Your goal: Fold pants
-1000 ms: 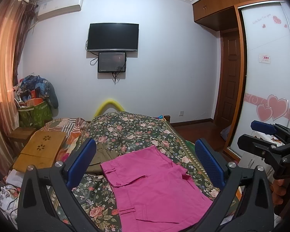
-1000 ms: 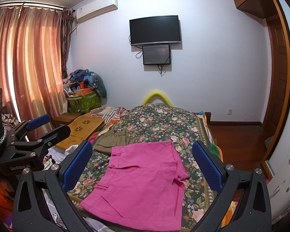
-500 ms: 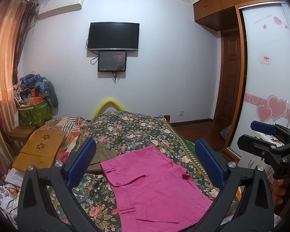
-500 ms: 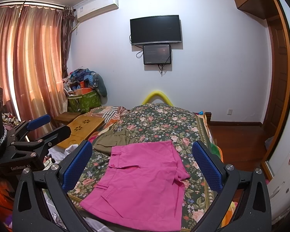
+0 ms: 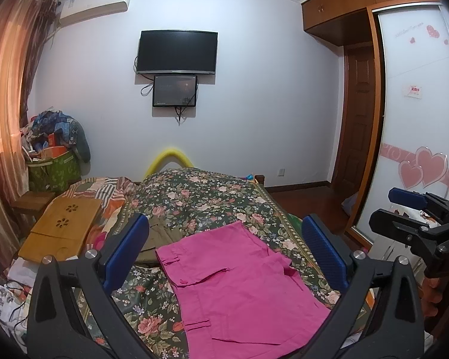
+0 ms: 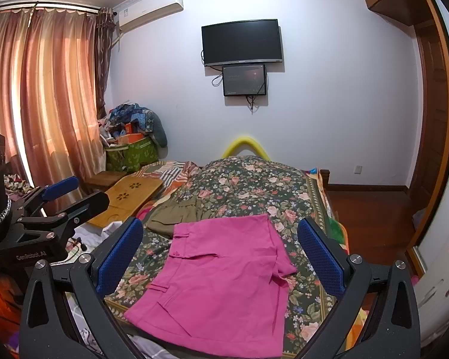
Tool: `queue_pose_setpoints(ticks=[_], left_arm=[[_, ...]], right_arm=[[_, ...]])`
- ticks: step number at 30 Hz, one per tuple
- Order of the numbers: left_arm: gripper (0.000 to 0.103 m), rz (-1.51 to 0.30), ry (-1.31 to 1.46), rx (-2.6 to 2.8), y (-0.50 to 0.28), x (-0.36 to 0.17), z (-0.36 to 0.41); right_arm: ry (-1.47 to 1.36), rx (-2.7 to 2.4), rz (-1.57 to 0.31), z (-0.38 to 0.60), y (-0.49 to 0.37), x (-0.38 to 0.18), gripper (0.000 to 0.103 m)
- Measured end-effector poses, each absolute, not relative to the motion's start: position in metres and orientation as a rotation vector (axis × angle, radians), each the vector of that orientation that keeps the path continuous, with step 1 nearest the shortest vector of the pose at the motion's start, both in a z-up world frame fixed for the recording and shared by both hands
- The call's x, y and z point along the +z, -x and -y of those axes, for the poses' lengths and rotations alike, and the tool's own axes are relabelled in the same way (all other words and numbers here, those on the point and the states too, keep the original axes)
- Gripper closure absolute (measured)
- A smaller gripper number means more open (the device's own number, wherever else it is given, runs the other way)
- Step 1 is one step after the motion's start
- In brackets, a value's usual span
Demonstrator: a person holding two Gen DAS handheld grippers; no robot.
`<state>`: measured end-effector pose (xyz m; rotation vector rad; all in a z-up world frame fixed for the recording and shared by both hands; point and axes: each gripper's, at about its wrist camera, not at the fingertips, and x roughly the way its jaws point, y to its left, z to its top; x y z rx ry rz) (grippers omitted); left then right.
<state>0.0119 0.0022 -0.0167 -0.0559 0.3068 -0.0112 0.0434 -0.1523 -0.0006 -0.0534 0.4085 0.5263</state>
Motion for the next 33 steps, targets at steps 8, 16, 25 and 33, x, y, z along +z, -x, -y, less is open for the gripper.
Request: queue_pose_setpoints(ticks=[8, 16, 25, 33], left_arm=[[0.000, -0.350, 0.071, 0.007, -0.032, -0.027, -0.010], [0.000, -0.446, 0.059, 0.027, -0.085, -0.055, -0.027], [0.008, -0.600, 0.094, 0.084, -0.175, -0.104, -0.071], [0.021, -0.734, 0.146, 0.136, -0.258, -0.155, -0.125]], right_arm=[[0.065, 0.534, -0.426, 0.149, -0.054, -0.007, 0.000], [0.067, 0.534, -0.518, 0.150, -0.096, -0.037, 0.000], [0.067, 0.501, -0.660, 0.161, -0.173, -0.085, 0.001], [0.110, 0.477, -0.775, 0.157, -0.244, -0.122, 0.010]])
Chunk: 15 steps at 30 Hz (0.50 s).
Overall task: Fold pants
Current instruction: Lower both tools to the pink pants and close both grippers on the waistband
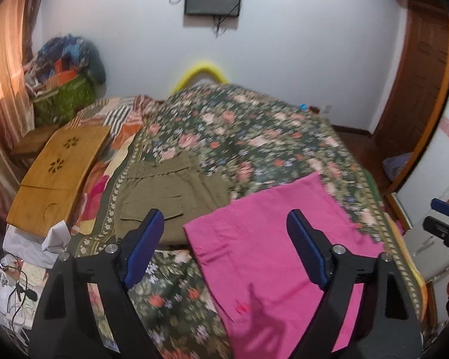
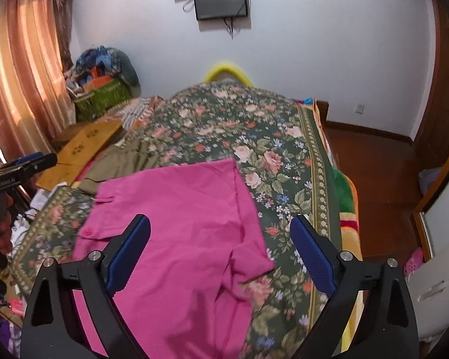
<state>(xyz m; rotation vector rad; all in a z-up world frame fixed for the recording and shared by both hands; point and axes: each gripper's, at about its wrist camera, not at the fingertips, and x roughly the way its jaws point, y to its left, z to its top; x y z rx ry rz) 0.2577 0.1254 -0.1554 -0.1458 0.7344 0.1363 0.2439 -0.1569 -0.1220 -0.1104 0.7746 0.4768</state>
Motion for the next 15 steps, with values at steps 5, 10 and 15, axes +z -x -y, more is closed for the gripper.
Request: queue_pose_setpoints(ticks=[5, 10, 15], left_arm=[[0.027, -0.826, 0.186, 0.146, -0.298, -0.197, -0.155], [0.032, -0.920, 0.220, 0.144, -0.325, -0.240, -0.171], [0.041, -1.006, 0.233, 0.090, -0.340, -0.277, -0.166]], right_arm=[[0.141, 0.500, -0.825, 0.150, -0.287, -0.146, 0.017], [0.194, 0.525, -0.875, 0.136, -0.328, -0.174, 0.026], [0.196, 0.536, -0.950, 0.135, -0.350, -0.201, 0.034]])
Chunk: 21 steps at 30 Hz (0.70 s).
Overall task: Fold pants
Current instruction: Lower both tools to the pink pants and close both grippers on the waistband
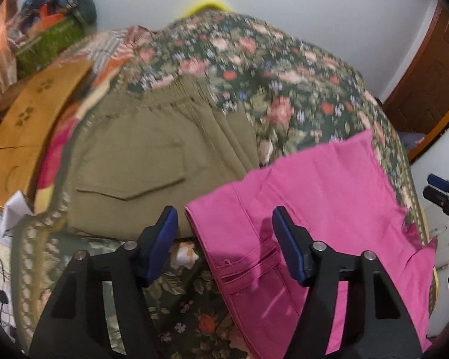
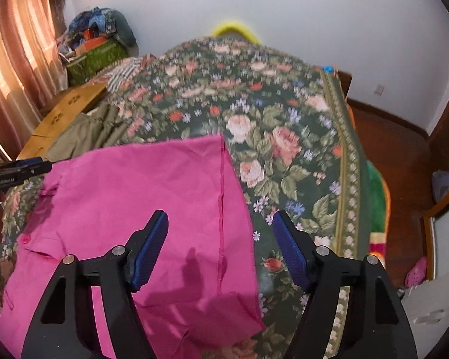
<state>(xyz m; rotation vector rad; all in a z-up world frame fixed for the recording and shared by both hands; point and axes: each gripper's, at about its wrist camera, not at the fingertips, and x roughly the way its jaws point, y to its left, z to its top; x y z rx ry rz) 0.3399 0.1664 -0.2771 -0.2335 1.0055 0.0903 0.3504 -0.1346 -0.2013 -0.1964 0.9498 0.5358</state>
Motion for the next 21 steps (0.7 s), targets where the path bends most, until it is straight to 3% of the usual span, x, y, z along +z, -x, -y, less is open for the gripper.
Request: queue_pose_setpoints(ticks=[7, 10, 12, 14, 19, 21], left_arm=[[0.058, -1.019, 0.270, 0.042, -0.350, -0.296, -0.165], [0.075, -1.014, 0.286, 0.018, -0.353, -0.294, -0.168], [0.081, -1.016, 0.309, -0.003, -0.354, -0.294, -0.170], [0.094, -1.018, 0.314, -0.016, -0.355, -0.293, -0.170], [0.098, -0.998, 0.291, -0.032, -0.356, -0.287, -0.169], [0.099, -0.993, 0.269, -0.029, -0.359, -0.285, -0.168]], right_arm=[[0.194, 0.601, -0.976, 0.120, -0.380, -0.217, 0.035], [0.188, 0.638, -0.968, 0.105, -0.401, -0.221, 0.035], [0.190, 0.648, -0.970, 0.096, -0.419, -0.227, 0.040], [0.188, 0.655, -0.998, 0.087, -0.437, -0.236, 0.052], [0.170, 0.669, -1.058, 0.077, -0.460, -0.257, 0.063], [0.163, 0.672, -1.035, 0.079, -0.459, -0.256, 0.076]])
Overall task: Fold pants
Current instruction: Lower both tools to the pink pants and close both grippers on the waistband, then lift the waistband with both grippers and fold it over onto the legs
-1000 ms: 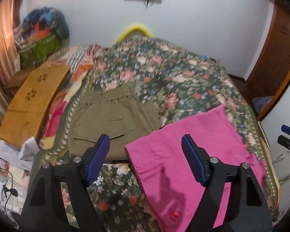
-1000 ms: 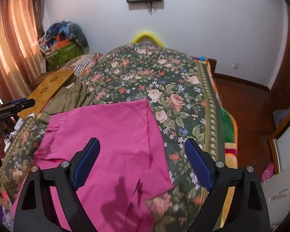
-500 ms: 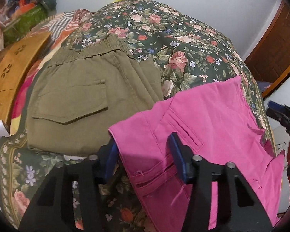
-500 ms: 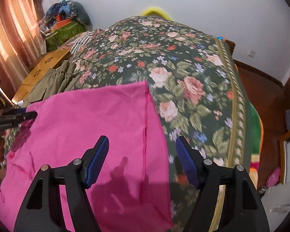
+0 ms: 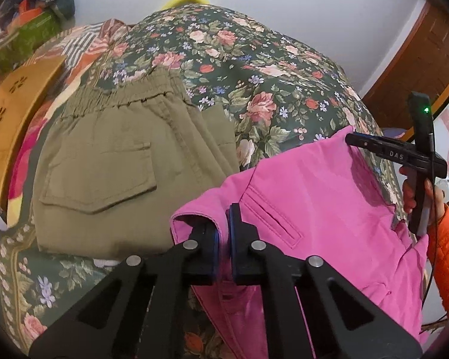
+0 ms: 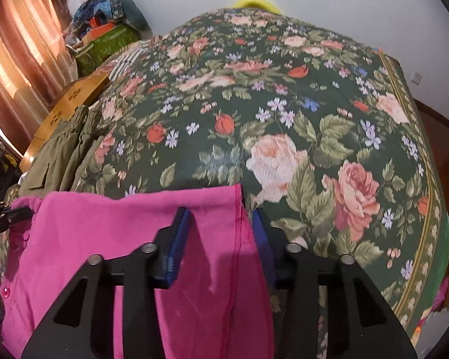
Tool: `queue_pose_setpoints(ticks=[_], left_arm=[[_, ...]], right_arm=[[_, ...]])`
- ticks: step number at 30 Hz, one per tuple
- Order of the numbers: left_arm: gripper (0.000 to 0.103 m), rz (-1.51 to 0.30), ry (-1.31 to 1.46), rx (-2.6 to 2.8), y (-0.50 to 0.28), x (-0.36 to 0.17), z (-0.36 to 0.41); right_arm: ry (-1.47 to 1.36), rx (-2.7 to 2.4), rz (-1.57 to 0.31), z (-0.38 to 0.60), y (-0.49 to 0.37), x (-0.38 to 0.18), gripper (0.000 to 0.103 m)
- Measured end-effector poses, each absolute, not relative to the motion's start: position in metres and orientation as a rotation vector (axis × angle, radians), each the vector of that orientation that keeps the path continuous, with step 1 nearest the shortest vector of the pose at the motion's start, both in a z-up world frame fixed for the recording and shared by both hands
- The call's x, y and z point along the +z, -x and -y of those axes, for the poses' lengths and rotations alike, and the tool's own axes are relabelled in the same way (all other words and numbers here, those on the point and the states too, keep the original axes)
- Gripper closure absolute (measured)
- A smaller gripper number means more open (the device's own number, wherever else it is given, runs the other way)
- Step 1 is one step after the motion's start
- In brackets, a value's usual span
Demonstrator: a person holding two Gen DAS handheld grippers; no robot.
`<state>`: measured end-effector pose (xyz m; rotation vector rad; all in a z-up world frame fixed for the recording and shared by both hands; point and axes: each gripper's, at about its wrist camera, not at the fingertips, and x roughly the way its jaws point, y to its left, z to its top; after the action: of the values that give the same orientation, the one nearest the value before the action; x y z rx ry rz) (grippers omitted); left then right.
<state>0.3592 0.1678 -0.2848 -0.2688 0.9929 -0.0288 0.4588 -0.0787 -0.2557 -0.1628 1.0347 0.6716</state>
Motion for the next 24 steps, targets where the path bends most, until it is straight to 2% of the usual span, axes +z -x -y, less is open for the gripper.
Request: queue_pose_setpoints(ticks=[1, 2, 10, 18, 24], left_arm=[[0.100, -0.991, 0.263, -0.026, -0.361, -0.284, -0.167], [0.100, -0.990, 0.261, -0.025, -0.362, -0.283, -0.167], [0.101, -0.912, 0.193, -0.010, -0.377, -0.252, -0.162], [0.101, -0.802, 0.193, -0.007, -0.407, -0.206, -0.172], [0.101, -0.767, 0.189, -0.055, -0.395, -0.189, -0.165]], right_arm=[[0.156, 0.672, -1.031, 0.080, -0.458, -0.255, 0.090], [0.145, 0.679, -1.039, 0.081, -0.459, -0.255, 0.094], [0.070, 0.671, -0.912, 0.090, -0.456, -0.229, 0.097], [0.042, 0.608, -0.752, 0.101, -0.471, -0.166, 0.097], [0.040, 0.633, -0.683, 0.109, -0.447, -0.131, 0.098]])
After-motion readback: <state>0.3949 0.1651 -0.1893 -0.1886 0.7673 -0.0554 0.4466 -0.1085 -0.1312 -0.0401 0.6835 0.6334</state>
